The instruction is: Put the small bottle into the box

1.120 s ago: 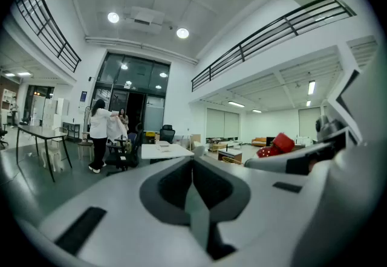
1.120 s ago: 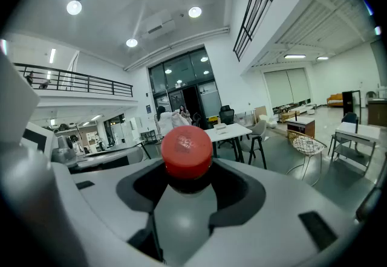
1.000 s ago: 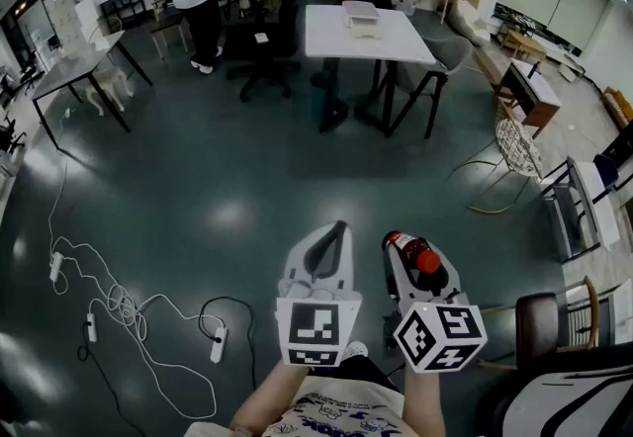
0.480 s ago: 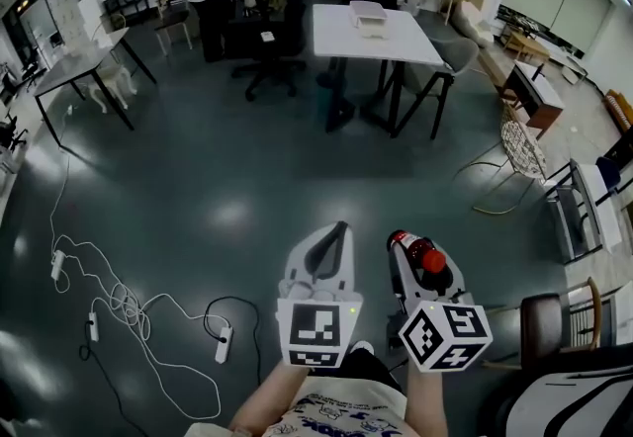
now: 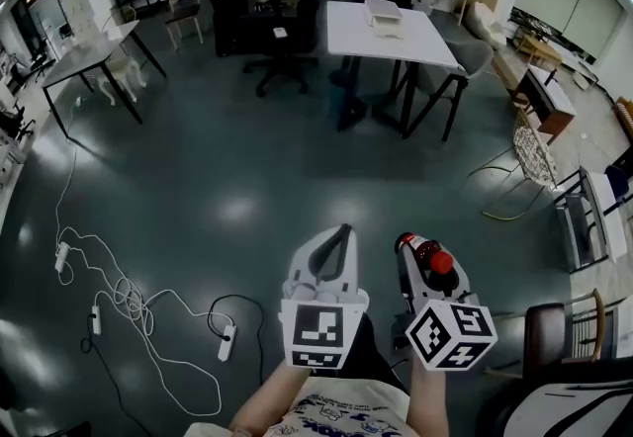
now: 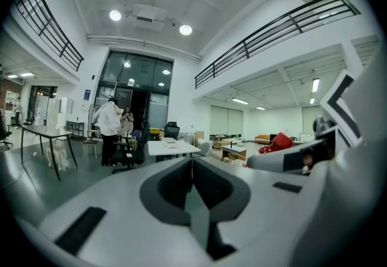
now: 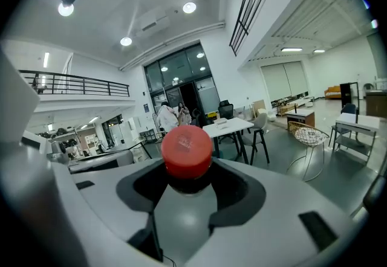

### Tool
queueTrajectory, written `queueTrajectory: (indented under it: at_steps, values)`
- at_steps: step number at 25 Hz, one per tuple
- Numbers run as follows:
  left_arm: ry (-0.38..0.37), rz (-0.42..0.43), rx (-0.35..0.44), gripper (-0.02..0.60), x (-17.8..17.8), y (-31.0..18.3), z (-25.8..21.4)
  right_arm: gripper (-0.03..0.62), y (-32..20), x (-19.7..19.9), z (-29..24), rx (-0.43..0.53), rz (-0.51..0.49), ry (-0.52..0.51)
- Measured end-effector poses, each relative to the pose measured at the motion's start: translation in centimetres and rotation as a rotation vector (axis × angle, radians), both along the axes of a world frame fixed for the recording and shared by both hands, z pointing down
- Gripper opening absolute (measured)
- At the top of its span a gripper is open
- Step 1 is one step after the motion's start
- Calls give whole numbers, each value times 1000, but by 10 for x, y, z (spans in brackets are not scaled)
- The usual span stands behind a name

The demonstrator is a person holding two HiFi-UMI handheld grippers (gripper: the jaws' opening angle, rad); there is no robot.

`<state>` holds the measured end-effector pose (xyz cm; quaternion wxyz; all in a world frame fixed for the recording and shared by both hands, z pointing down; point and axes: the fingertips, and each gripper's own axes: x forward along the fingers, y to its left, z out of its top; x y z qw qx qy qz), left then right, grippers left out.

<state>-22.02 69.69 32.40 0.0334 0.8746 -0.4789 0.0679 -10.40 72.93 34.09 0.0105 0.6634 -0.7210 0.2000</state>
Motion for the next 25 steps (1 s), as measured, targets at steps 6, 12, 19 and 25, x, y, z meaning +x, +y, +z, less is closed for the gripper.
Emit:
queueTrajectory:
  at_steps: [6, 12, 19, 25]
  values:
    - [-7, -39, -6, 20, 8, -45, 5, 225, -48, 11, 2, -1, -36, -8]
    - [-14, -50, 9, 20, 36, -108, 5, 225, -113, 38, 2, 12, -50, -12]
    - [-20, -71, 26, 20, 70, -183, -5, 225, -195, 72, -7, 25, -82, -19]
    - [-17, -96, 32, 20, 99, -237, -8, 225, -252, 101, -11, 36, -115, -28]
